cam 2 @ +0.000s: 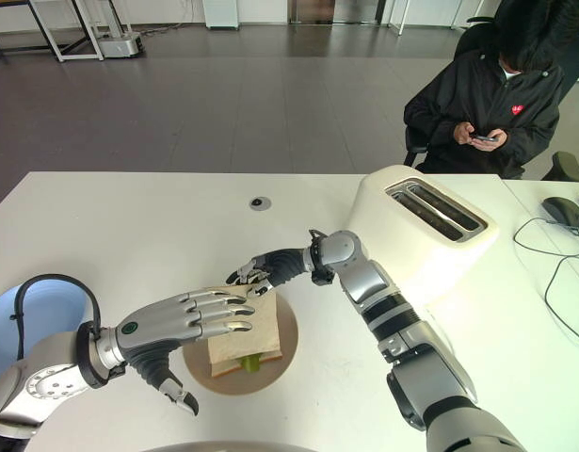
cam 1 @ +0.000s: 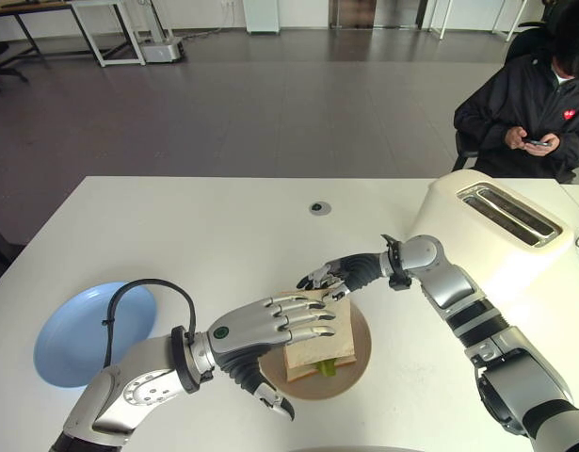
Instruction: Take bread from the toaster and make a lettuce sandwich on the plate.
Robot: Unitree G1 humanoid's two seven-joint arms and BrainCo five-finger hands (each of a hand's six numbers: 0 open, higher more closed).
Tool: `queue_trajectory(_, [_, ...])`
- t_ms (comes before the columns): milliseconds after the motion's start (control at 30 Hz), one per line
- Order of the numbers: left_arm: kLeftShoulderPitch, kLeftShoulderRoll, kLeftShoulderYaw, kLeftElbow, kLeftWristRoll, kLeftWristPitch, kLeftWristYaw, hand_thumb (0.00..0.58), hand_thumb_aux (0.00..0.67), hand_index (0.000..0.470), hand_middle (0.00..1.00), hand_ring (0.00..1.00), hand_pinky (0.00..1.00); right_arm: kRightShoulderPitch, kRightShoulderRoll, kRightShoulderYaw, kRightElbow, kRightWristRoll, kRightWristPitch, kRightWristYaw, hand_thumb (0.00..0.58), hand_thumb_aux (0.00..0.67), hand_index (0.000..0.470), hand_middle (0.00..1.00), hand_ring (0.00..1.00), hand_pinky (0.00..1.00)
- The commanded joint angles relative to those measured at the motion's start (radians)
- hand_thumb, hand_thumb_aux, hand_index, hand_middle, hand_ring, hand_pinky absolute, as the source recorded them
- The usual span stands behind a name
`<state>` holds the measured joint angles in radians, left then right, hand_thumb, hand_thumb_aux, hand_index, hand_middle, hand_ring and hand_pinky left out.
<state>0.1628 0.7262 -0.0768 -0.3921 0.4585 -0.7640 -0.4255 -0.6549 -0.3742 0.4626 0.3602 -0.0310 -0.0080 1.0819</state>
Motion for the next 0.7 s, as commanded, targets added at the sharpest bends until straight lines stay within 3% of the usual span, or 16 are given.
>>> queue_trajectory(33, [0.011,0.021,-0.016,0.027,-0.017,0.008,-0.024,0.0,0.0,0.0,0.0,0.0,0.0,0.031,0.0,0.02,0.028,-0.046,-0.051,-0.013,0.58,0.67,0.47,0.0,0.0,0.0])
queue_trajectory(400, [-0.071,-0.016,-0.158,0.254,0.08,0.015,-0.038,0.0,0.0,0.0,0.0,0.0,0.0,0.037,0.002,0.002,0.138,-0.1,-0.187,-0.103,0.58,0.667,0.468,0.0,0.0,0.0])
queue_trajectory(500, [-0.076,-0.014,-0.183,0.334,0.059,0.011,-0.04,0.0,0.0,0.0,0.0,0.0,0.0,0.048,-0.004,-0.012,0.134,-0.112,-0.226,-0.139,0.559,0.544,0.382,0.0,0.0,0.0])
queue_trajectory(567, [-0.09,-0.02,-0.204,0.386,0.053,0.011,-0.043,0.0,0.0,0.0,0.0,0.0,0.0,0.065,-0.013,-0.033,0.116,-0.112,-0.244,-0.165,0.487,0.402,0.282,0.0,0.0,0.0])
queue_trajectory(600, [-0.095,-0.023,-0.213,0.413,0.056,0.009,-0.039,0.0,0.0,0.0,0.0,0.0,0.0,0.068,-0.019,-0.043,0.113,-0.122,-0.263,-0.192,0.268,0.179,0.125,0.0,0.0,0.0])
queue_trajectory(633, [-0.099,-0.026,-0.224,0.438,0.054,0.004,-0.034,0.0,0.0,0.0,0.0,0.0,0.0,0.058,-0.03,-0.06,0.121,-0.158,-0.3,-0.26,0.0,0.0,0.0,0.0,0.0,0.0])
queue_trajectory(700, [-0.109,-0.039,-0.247,0.477,0.03,-0.012,-0.028,0.0,0.0,0.0,0.0,0.0,0.0,0.038,-0.063,-0.107,0.117,-0.213,-0.373,-0.385,0.0,0.0,0.0,0.0,0.0,0.0])
